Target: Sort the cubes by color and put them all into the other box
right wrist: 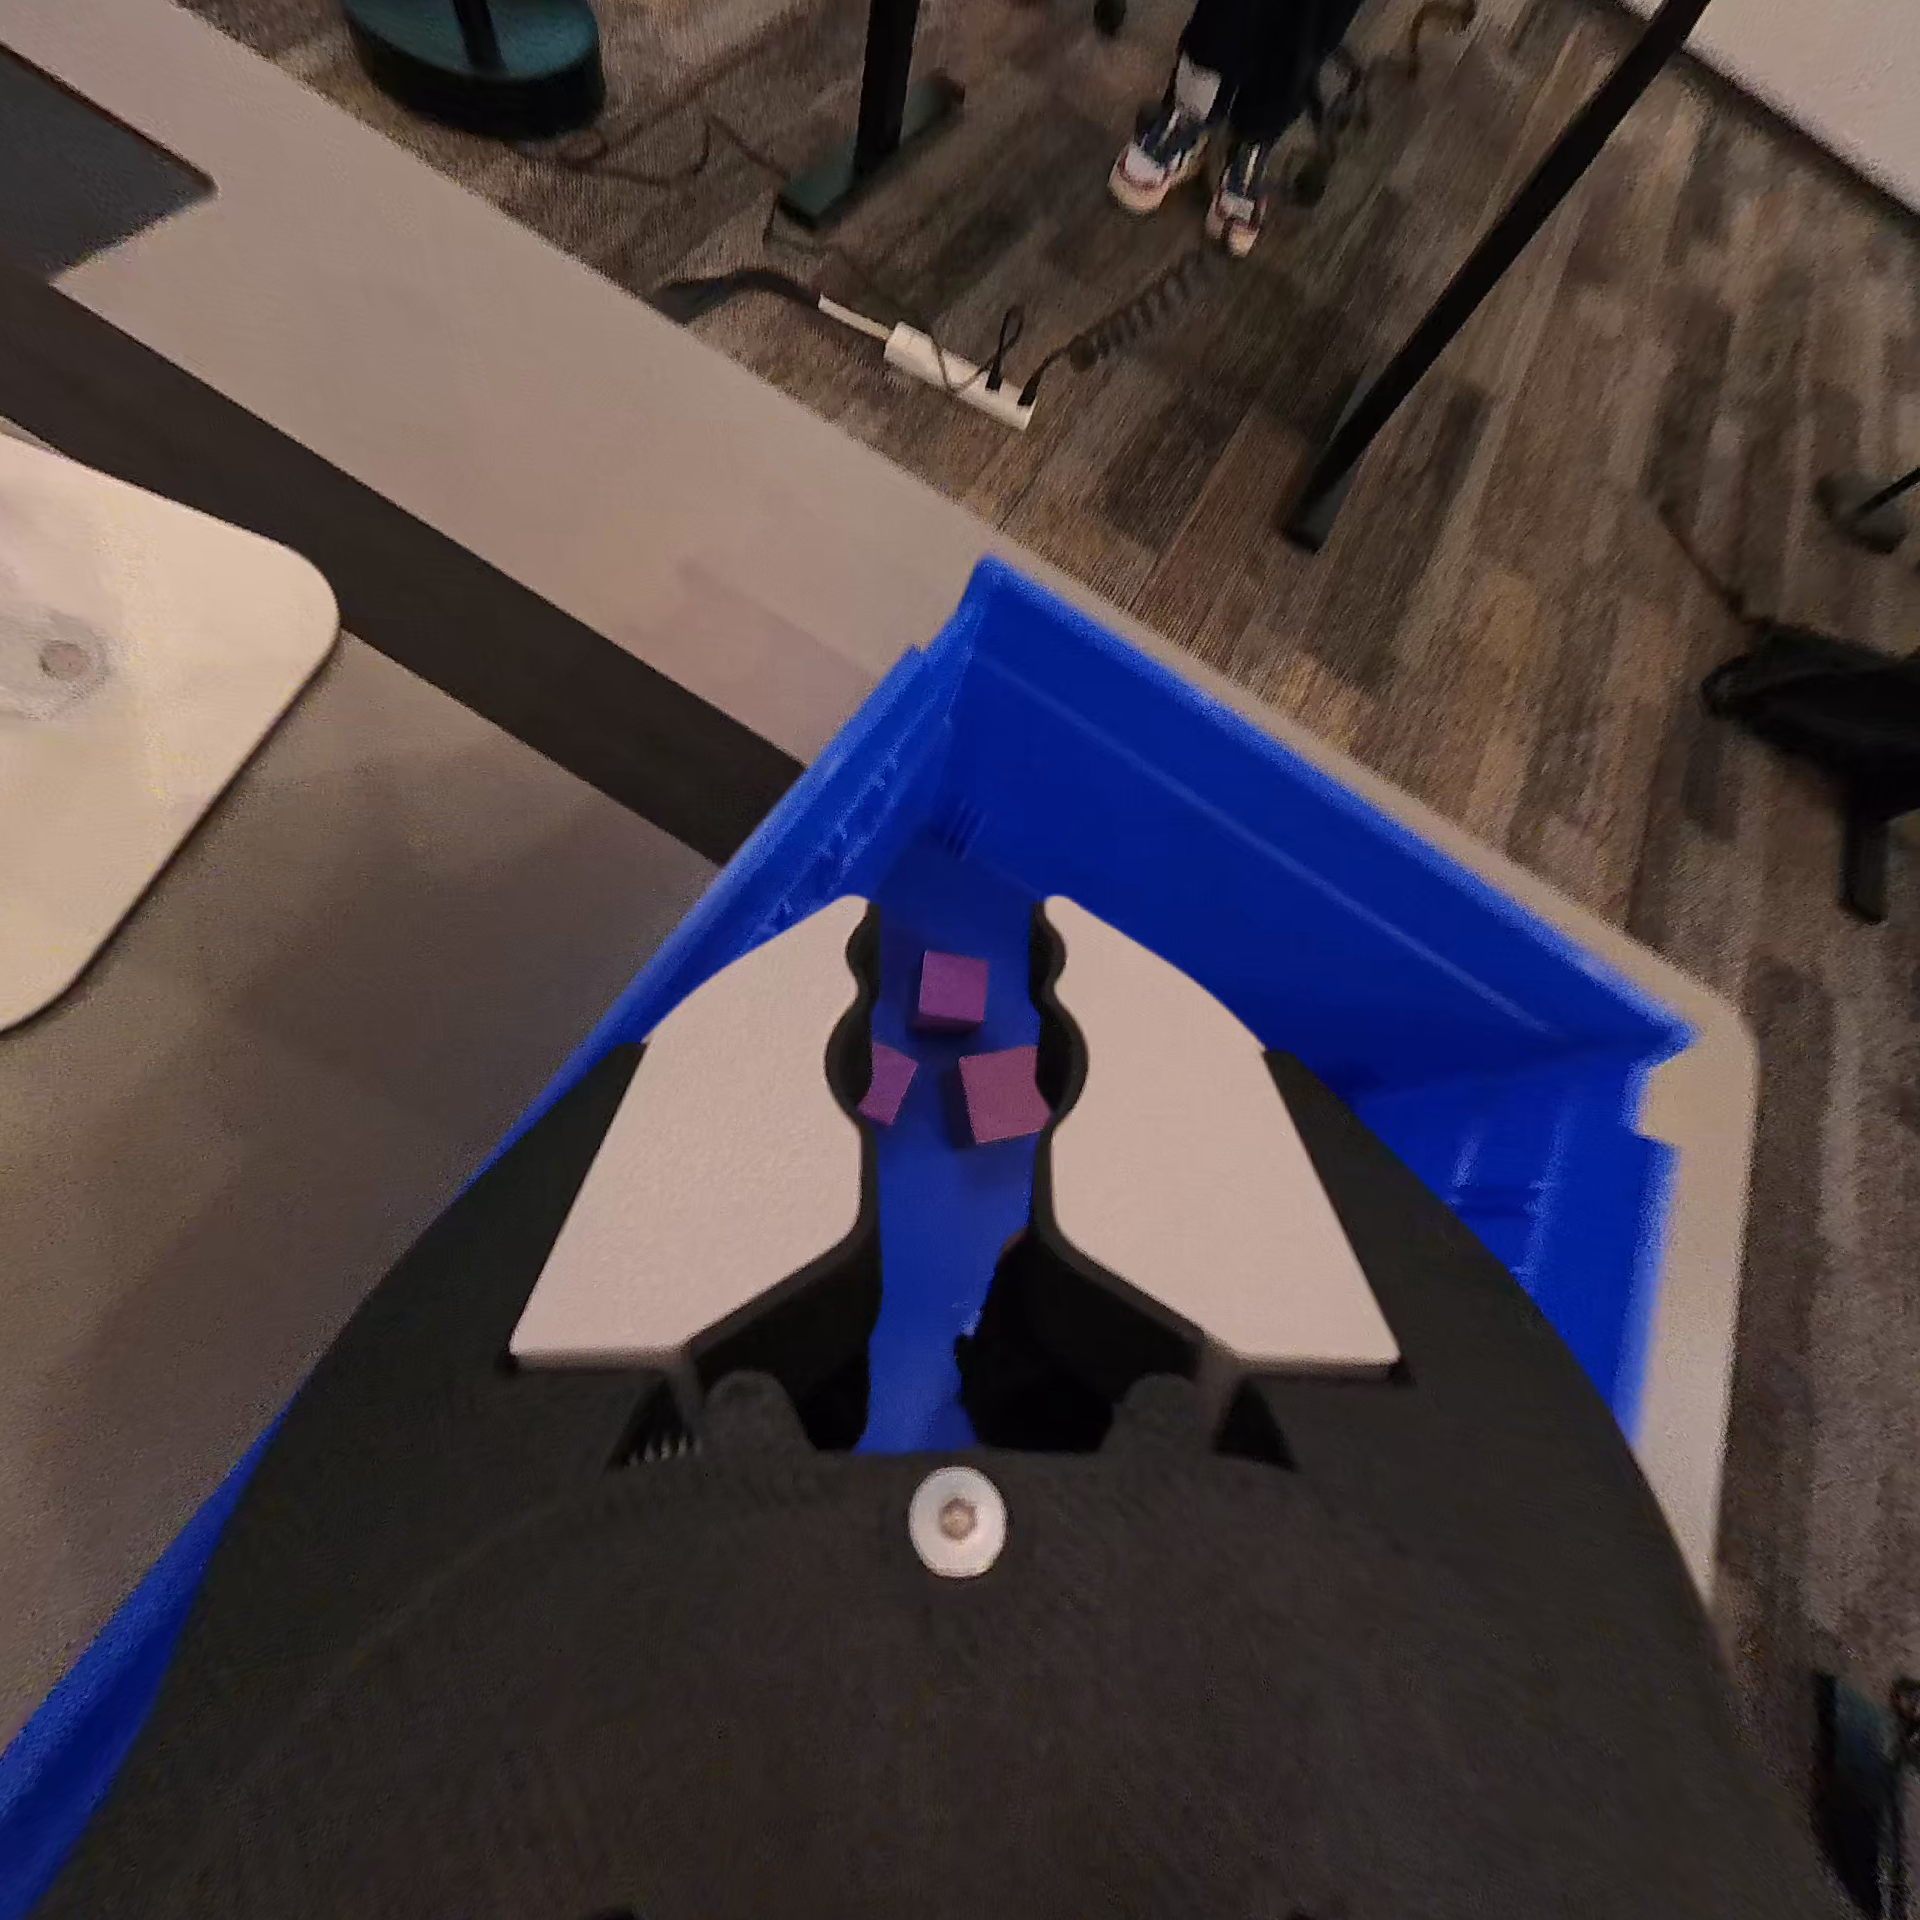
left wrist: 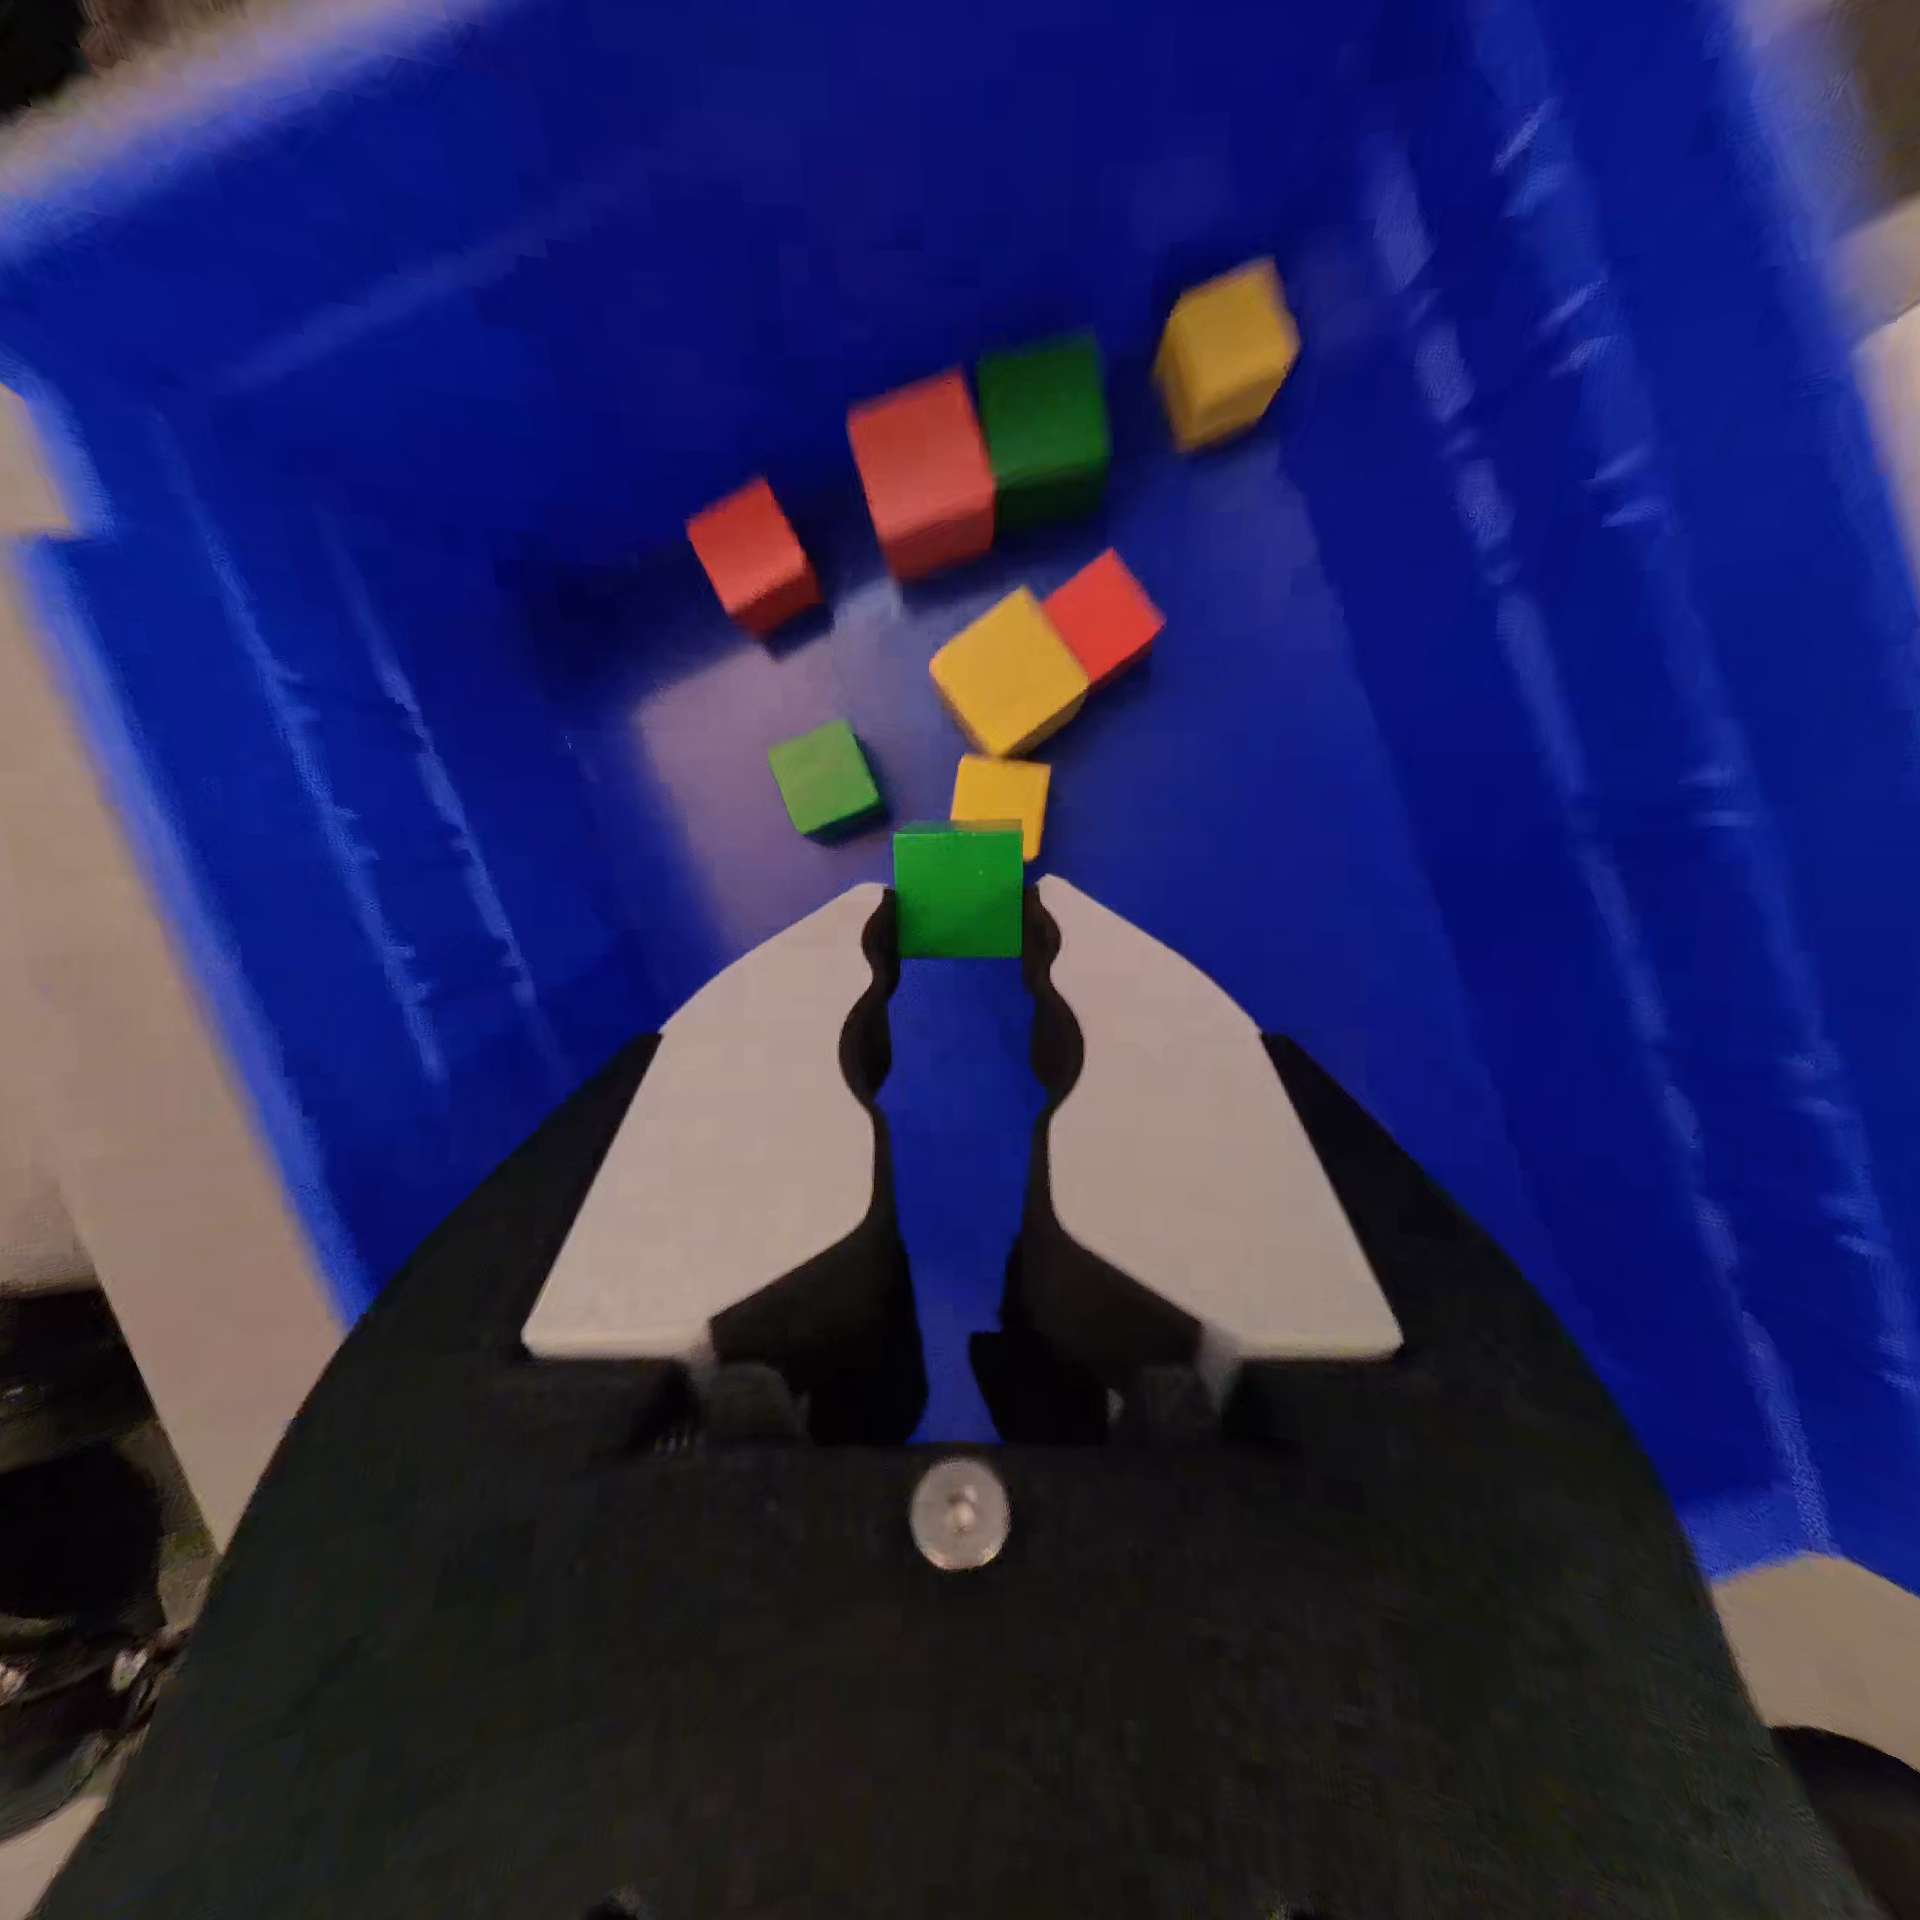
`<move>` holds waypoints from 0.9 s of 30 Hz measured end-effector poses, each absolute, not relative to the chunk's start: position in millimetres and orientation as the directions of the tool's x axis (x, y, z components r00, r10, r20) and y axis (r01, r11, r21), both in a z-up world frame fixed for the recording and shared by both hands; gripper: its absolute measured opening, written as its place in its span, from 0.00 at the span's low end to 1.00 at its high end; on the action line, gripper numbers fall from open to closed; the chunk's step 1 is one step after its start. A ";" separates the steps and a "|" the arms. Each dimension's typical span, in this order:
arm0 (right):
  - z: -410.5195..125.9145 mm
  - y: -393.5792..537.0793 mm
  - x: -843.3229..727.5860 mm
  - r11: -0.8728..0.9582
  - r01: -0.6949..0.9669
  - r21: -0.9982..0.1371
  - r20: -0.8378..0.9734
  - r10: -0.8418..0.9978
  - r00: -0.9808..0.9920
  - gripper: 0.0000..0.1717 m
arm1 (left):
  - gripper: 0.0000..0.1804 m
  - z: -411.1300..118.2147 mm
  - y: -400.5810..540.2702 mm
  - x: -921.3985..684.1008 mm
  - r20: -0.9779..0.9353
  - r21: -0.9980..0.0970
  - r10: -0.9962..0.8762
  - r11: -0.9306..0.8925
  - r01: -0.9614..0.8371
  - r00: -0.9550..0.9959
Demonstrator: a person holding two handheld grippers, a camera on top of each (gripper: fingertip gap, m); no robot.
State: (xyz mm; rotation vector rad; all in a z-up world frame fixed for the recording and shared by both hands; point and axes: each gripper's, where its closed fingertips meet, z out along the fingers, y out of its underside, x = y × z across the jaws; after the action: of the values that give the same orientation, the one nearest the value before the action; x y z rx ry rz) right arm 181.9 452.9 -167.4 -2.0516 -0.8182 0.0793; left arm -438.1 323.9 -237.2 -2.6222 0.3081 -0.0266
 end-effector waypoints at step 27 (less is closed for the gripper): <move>2.4 207.5 -42.3 0.819 0.276 -0.503 0.852 0.417 0.317 0.25 | 0.12 -6.5 203.2 -49.5 0.388 -0.909 -0.920 -0.392 0.145 -0.055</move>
State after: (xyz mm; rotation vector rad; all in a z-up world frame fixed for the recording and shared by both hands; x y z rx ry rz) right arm -42.3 207.5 2.4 -0.6489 -1.2708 0.1014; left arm -49.5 203.2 -6.5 -1.3616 0.8930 -1.5858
